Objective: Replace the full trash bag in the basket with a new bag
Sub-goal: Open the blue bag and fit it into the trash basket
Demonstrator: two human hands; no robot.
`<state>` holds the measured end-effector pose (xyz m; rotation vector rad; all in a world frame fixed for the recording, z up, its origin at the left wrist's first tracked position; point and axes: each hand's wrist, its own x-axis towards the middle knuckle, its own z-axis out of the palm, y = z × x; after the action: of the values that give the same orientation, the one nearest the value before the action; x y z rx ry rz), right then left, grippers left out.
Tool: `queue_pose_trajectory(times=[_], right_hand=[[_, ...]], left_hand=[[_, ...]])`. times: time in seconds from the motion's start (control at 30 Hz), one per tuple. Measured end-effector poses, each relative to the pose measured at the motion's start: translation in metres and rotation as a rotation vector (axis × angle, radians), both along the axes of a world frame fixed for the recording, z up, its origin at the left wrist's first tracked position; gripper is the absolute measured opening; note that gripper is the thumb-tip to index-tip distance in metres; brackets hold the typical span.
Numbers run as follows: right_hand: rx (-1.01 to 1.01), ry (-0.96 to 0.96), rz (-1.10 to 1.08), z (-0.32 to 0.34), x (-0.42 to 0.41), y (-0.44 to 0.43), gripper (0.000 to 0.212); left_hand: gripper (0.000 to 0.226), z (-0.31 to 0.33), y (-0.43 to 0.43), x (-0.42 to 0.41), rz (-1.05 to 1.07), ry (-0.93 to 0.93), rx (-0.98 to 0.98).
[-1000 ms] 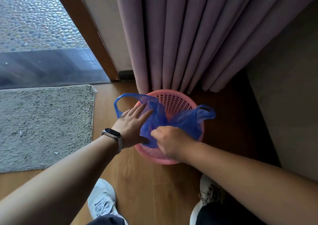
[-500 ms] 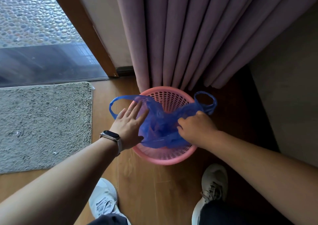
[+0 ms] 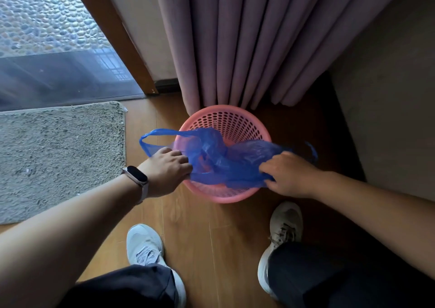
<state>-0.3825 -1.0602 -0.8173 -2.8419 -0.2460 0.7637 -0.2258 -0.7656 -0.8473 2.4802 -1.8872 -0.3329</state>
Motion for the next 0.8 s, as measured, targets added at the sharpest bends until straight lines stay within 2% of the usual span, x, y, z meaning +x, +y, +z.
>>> queue_pose_trajectory(times=[0.1,0.2,0.27,0.4,0.5,0.57,0.67,0.8], right_hand=[[0.043,-0.034,-0.037,-0.001,-0.009,-0.003,0.014],[0.042,-0.024,0.06,-0.005,-0.022,0.0,0.003],[0.004,-0.054,0.147,-0.01,-0.027,-0.001,0.014],[-0.06,-0.125,0.266,-0.025,-0.029,-0.004,0.021],[-0.054,-0.098,0.264,-0.031,-0.029,-0.005,0.023],[-0.036,-0.093,0.259,-0.034,-0.028,-0.006,0.02],[-0.04,-0.011,0.223,-0.029,-0.026,-0.005,0.015],[-0.08,0.049,0.263,-0.026,-0.029,-0.006,0.026]], left_hand=[[0.026,0.007,0.011,0.001,-0.015,-0.009,-0.06],[0.01,0.004,0.026,-0.004,-0.098,-0.021,-0.081],[0.005,-0.006,0.038,-0.007,-0.131,-0.024,-0.059],[0.01,-0.025,0.054,-0.006,-0.185,-0.056,-0.041],[0.025,-0.035,0.05,-0.005,-0.192,-0.08,-0.063],[0.027,-0.042,0.045,-0.003,-0.187,-0.085,-0.052],[0.025,-0.05,0.045,-0.002,-0.191,-0.065,0.01],[0.01,-0.046,0.041,-0.007,-0.043,0.034,0.068]])
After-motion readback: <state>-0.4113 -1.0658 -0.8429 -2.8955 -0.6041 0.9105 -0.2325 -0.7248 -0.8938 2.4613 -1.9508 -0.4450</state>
